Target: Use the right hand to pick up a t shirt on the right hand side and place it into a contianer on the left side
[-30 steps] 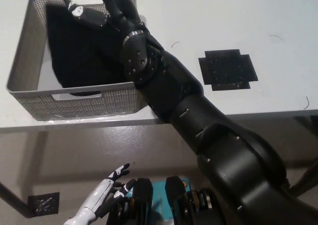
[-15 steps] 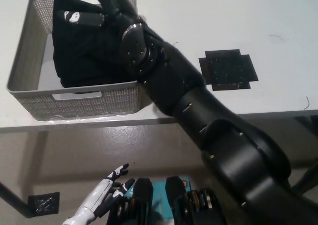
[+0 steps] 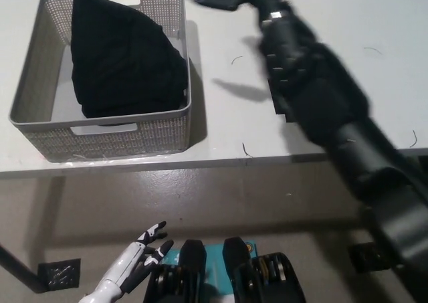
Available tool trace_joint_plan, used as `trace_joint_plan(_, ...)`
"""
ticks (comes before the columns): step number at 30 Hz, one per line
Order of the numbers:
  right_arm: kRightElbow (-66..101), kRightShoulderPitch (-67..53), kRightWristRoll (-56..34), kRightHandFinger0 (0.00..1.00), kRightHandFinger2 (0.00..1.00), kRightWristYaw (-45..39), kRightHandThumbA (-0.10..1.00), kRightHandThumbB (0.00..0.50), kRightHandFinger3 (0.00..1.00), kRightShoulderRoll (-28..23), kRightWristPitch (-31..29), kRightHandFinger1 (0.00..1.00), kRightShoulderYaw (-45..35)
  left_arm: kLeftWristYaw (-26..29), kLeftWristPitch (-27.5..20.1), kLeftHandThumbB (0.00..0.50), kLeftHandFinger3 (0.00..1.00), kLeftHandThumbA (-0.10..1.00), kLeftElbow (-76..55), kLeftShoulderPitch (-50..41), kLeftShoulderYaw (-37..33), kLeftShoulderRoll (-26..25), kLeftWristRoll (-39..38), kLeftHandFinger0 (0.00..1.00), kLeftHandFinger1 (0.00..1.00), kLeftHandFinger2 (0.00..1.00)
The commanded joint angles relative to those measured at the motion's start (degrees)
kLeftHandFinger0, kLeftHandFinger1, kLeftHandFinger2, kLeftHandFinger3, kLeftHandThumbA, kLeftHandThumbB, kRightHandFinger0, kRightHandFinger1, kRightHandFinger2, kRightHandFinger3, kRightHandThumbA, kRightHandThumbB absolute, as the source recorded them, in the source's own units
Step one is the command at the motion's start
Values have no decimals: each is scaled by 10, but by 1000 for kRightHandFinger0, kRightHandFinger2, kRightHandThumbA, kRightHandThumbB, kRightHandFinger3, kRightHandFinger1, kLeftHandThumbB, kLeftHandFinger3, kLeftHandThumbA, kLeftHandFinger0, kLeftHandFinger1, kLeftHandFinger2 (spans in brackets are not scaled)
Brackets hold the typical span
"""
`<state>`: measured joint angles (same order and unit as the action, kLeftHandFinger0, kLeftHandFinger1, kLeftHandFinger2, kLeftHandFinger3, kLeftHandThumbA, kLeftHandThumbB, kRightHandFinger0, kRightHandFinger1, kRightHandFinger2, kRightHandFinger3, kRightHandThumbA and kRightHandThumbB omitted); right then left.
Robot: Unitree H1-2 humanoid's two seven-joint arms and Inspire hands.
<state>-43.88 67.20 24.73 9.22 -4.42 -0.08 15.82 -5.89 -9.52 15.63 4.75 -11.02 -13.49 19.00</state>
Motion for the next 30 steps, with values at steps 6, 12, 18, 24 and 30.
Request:
trace_joint_plan(6, 334, -140, -31, 1000, 1000, -72, 842, 471, 1000, -124, -15, 1000, -45, 5, -2, 383, 1000, 976, -21, -12, 21, -16, -13, 758, 804, 959)
trace_joint_plan(12, 492, -266, -45, 1000, 1000, -87, 822, 350, 1000, -178, -22, 1000, -71, 12, -12, 396, 1000, 974, -9, -20, 41, -21, -24, 828, 851, 972)
trace_joint_plan(18, 594, -408, -19, 1000, 1000, -69, 862, 323, 1000, -194, -48, 1000, -72, 23, -33, 394, 1000, 961, 7, -37, 58, -17, -38, 831, 859, 983)
trace_joint_plan(24, 610, -652, -22, 1000, 1000, -8, 790, 284, 1000, -199, -140, 1000, -92, 30, -35, 404, 1000, 993, 11, -51, 64, -10, -31, 882, 855, 983)
trace_joint_plan(30, 564, -768, 6, 1000, 1000, 32, 873, 288, 1000, -171, -185, 1000, -107, 27, -54, 388, 1000, 947, 25, -50, 75, -4, -47, 852, 832, 982)
